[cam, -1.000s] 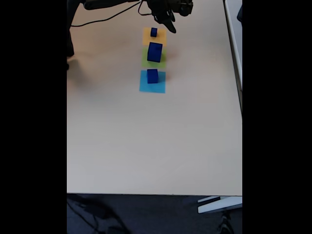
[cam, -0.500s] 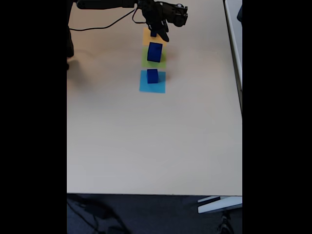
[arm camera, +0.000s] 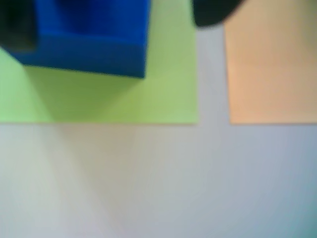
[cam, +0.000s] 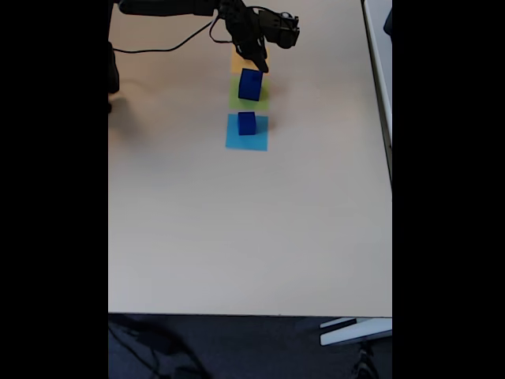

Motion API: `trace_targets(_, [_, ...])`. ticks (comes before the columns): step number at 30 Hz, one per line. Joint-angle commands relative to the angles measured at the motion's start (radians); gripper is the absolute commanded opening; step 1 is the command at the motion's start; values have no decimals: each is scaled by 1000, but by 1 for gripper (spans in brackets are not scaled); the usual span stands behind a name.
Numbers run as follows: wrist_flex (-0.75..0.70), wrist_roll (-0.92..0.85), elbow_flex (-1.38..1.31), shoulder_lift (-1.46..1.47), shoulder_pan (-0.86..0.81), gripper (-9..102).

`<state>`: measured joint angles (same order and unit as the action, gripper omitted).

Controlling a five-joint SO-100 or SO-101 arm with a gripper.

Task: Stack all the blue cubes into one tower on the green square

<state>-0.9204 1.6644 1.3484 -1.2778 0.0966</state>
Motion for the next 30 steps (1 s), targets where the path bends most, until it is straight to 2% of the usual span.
trace_targets(1, [-17,-12,-9,-101,-5,15])
trace_targets(12, [-87,-48,-6,-101,-15,14])
trace_targets(30, [-81,-83,48,-115,-38,14])
